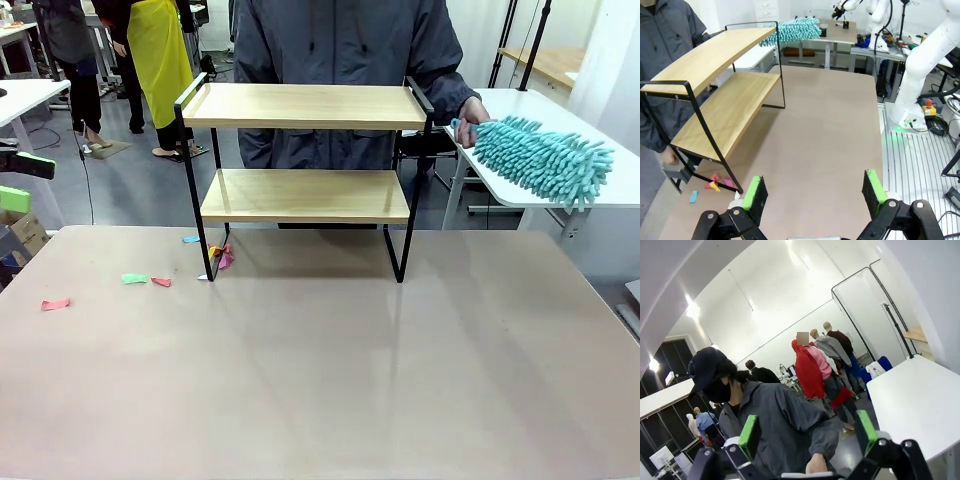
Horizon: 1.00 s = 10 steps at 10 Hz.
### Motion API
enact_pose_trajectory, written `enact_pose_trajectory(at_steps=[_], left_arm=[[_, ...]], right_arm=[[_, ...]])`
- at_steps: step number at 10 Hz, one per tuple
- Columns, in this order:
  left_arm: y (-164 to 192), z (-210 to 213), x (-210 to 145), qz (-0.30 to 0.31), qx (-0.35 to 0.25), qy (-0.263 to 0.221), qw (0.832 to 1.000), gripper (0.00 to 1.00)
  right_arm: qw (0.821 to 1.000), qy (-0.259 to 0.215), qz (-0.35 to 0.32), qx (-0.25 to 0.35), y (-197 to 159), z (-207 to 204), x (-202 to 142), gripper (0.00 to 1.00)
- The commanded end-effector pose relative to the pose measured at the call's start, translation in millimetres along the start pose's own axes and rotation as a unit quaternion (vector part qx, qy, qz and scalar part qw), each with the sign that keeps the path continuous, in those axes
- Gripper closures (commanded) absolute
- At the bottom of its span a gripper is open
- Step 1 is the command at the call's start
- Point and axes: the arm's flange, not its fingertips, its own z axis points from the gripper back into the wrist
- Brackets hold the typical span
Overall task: Clean the shelf.
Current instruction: Hand the Duster back to the human.
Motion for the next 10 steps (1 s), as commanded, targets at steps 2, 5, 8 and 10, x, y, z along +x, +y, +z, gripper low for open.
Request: enact_pose_trajectory(at_steps=[2,5,8,10], left_arm=[[2.1,-1.4,1.9,-0.010,-0.001,-0.013,1.000,0.00],[2.1,-1.4,1.9,-0.010,-0.001,-0.013,1.000,0.00],[2.1,-1.4,1.9,-0.010,-0.001,-0.013,1.000,0.00],[2.1,-1.4,1.9,-0.010,-0.001,-0.013,1.000,0.00]], right_arm=[[1.000,0.001,0.005,-0.001,0.1,4.1,-3.4,0.00],[1.000,0.001,0.005,-0.001,0.1,4.1,-3.4,0.00],[1.000,0.001,0.005,-0.001,0.1,4.1,-3.4,0.00],[1.000,0.001,0.005,-0.001,0.1,4.1,-3.4,0.00]])
